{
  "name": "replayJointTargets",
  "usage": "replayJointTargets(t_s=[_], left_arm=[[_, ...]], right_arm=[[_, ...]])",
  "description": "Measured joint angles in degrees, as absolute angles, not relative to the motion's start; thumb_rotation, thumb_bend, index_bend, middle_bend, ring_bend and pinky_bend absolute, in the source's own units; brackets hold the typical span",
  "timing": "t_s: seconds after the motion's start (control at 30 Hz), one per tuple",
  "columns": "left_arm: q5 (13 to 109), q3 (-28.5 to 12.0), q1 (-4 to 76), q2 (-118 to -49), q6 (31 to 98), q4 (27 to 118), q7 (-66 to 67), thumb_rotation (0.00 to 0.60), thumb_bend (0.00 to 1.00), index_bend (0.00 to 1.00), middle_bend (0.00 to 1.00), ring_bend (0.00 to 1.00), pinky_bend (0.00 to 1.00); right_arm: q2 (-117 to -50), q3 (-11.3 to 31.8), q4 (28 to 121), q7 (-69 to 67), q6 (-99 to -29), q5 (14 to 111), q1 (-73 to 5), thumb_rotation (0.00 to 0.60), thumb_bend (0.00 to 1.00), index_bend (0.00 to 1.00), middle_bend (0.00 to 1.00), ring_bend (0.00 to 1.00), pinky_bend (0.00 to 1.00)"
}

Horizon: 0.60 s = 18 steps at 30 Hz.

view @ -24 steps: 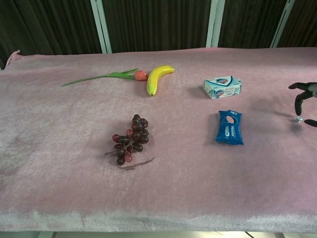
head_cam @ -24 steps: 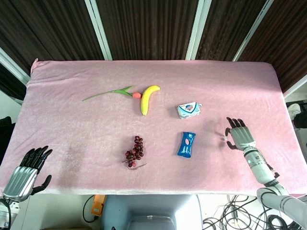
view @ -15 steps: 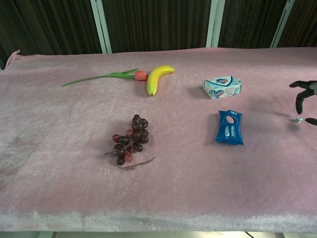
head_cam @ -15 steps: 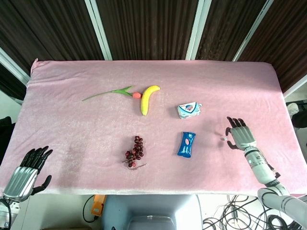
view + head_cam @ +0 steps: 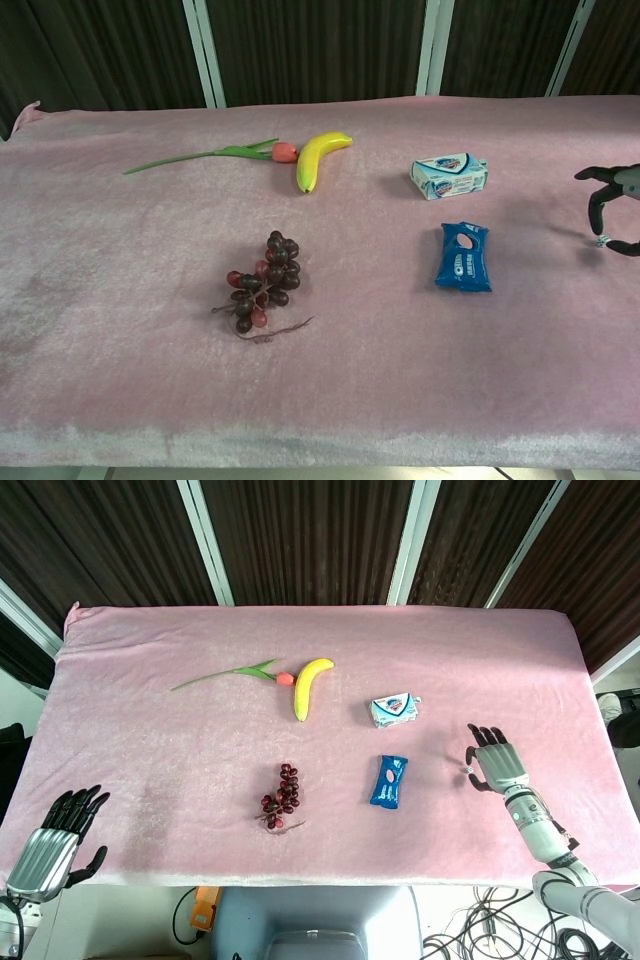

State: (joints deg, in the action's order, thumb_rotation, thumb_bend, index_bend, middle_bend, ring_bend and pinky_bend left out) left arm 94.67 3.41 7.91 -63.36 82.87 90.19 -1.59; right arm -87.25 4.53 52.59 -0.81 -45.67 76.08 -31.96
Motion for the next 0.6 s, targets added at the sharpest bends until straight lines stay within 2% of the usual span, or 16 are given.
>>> replayJointTargets(t_s=[0.47, 0.6], left_arm=[[94.7, 3.4, 7.9, -63.2, 83.0, 90.1, -2.1, 0.588, 0.42, 0.00, 0.00, 0.00, 0.04], [94.8, 3.4, 7.8, -63.1, 83.3, 90.1, -2.4, 0.582, 0.41, 0.00, 0.00, 0.00, 0.04]], right_arm=[[-88.3, 4.9, 51.3, 1.1, -45.4, 74.9, -32.0, 0.600, 0.51, 0.72, 0.05, 0.00, 0.00], [-88.3, 5.1, 51.9, 1.9, -46.1, 74.7, -31.9, 0.600, 0.51, 0.73, 0.05, 0.00, 0.00]])
